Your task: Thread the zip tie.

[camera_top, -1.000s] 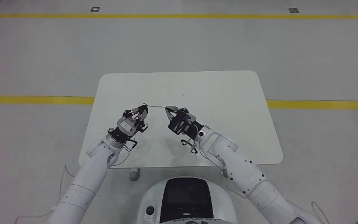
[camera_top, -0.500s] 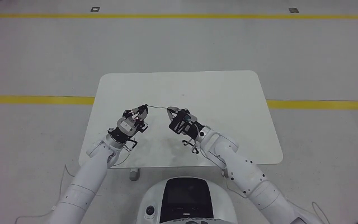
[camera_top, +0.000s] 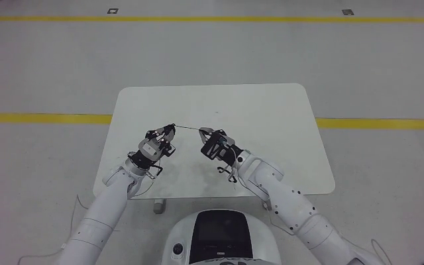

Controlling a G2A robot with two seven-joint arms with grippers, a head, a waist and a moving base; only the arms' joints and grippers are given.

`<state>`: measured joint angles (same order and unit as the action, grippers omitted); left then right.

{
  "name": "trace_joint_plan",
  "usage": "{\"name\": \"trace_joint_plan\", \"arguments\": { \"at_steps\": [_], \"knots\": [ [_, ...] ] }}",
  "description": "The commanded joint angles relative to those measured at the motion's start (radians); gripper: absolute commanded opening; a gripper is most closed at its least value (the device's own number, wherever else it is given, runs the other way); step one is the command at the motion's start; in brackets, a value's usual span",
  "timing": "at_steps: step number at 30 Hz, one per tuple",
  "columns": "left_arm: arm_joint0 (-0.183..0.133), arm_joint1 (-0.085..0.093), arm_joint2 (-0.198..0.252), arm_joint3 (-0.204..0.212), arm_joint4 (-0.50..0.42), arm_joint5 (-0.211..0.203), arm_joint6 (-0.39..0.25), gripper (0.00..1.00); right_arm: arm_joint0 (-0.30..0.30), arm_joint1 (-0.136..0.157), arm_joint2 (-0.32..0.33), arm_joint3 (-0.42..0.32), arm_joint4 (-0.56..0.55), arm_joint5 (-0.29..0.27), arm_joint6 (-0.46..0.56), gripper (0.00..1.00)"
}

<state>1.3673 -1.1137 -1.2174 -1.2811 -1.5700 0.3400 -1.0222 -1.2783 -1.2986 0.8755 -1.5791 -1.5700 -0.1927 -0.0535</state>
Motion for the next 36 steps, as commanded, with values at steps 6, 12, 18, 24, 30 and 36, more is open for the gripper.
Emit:
{"name": "trace_joint_plan", "arguments": {
  "at_steps": [6,12,18,24,30,36],
  "knots": [
    [0.0,0.0,0.0,0.0,0.0,0.0,0.0,0.0,-0.007,0.008,-0.001,-0.009,0.0,0.006,0.004,0.0],
    [0.0,0.0,0.0,0.0,0.0,0.0,0.0,0.0,-0.022,0.018,0.008,-0.017,0.0,0.02,0.015,0.0],
    [0.0,0.0,0.0,0.0,0.0,0.0,0.0,0.0,-0.056,0.028,0.042,-0.045,0.015,0.016,0.036,0.0],
    [0.0,0.0,0.0,0.0,0.0,0.0,0.0,0.0,-0.065,0.031,0.06,-0.053,0.034,0.01,0.051,1.0],
    [0.002,0.0,-0.004,-0.005,0.0,-0.006,0.023,0.0,-0.073,0.03,0.068,-0.051,0.055,0.019,0.045,1.0],
    [0.014,0.019,-0.064,-0.02,0.058,0.0,0.023,0.0,-0.107,0.04,0.145,-0.052,0.158,-0.03,0.021,1.0]
  ]
}}
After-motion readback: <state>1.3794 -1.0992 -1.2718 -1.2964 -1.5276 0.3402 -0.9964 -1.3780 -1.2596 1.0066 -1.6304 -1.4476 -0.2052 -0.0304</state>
